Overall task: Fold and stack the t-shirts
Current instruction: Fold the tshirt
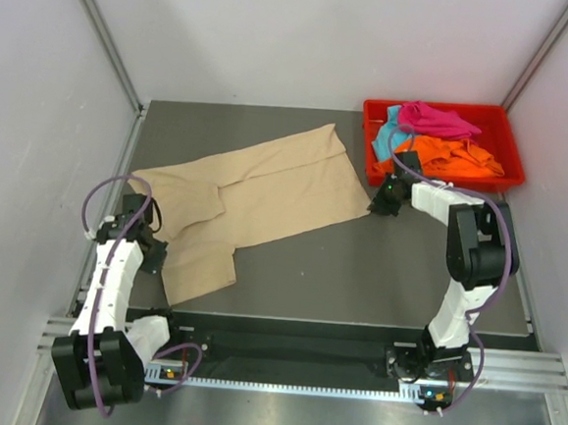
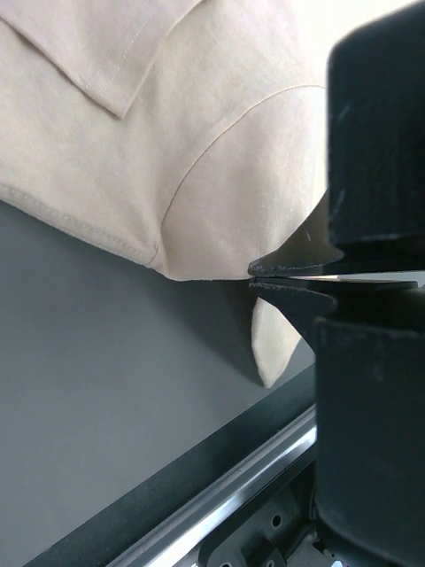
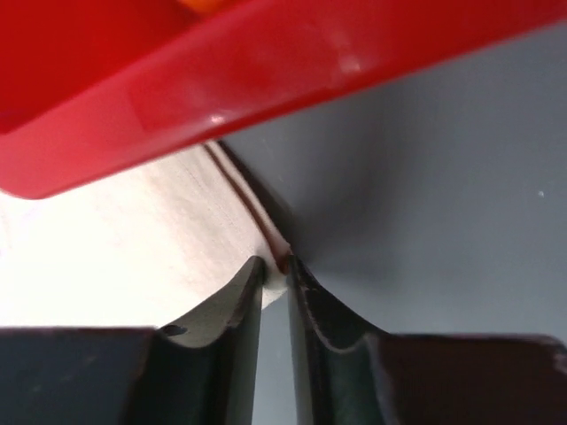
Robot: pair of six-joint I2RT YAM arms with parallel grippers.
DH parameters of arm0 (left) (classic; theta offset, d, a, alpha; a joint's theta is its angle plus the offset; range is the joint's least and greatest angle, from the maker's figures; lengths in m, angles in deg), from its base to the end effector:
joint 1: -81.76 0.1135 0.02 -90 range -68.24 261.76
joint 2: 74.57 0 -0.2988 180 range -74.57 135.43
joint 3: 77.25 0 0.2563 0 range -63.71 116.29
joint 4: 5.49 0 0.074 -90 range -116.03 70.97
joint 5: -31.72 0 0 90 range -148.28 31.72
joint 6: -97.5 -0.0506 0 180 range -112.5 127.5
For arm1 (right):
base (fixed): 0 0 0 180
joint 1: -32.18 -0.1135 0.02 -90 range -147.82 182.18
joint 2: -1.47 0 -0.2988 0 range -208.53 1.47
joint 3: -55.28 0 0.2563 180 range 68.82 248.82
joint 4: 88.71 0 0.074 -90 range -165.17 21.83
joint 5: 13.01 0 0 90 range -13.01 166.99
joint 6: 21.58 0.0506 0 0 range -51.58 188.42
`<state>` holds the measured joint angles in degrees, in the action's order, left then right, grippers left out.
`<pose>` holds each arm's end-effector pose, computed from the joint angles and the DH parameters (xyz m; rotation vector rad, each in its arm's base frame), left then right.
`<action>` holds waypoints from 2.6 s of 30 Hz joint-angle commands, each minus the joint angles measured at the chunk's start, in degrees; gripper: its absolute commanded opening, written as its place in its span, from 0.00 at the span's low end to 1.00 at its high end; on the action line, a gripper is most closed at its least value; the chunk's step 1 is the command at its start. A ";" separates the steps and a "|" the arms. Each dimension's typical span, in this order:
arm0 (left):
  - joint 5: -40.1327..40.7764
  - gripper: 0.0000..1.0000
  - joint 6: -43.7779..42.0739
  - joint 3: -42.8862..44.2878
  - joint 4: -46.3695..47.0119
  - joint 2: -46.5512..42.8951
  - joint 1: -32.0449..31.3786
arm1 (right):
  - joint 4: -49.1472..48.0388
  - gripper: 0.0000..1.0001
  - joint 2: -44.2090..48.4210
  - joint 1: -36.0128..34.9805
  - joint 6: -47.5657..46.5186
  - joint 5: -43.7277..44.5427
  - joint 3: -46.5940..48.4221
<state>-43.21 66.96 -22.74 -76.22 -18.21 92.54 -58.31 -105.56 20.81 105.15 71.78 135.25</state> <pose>0.1424 0.0405 0.2368 -1.6299 2.2203 0.1580 0.3939 0.0839 0.1777 0.5427 2.5711 0.4217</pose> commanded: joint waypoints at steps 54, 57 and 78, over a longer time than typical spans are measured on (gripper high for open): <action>1.37 0.00 -19.21 33.91 17.90 34.43 3.01 | 5.02 0.00 -20.07 -5.94 -7.73 2.66 42.64; 0.93 0.00 -19.29 34.09 18.43 35.40 3.27 | 5.02 0.00 -20.85 -5.41 -7.20 2.58 42.81; -4.08 0.00 -18.07 35.40 22.47 40.76 5.30 | 5.55 0.01 -26.39 -3.13 -6.67 2.05 47.91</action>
<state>-46.36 48.34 10.02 -56.87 21.66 97.61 -51.18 -130.89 16.98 98.12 73.27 179.64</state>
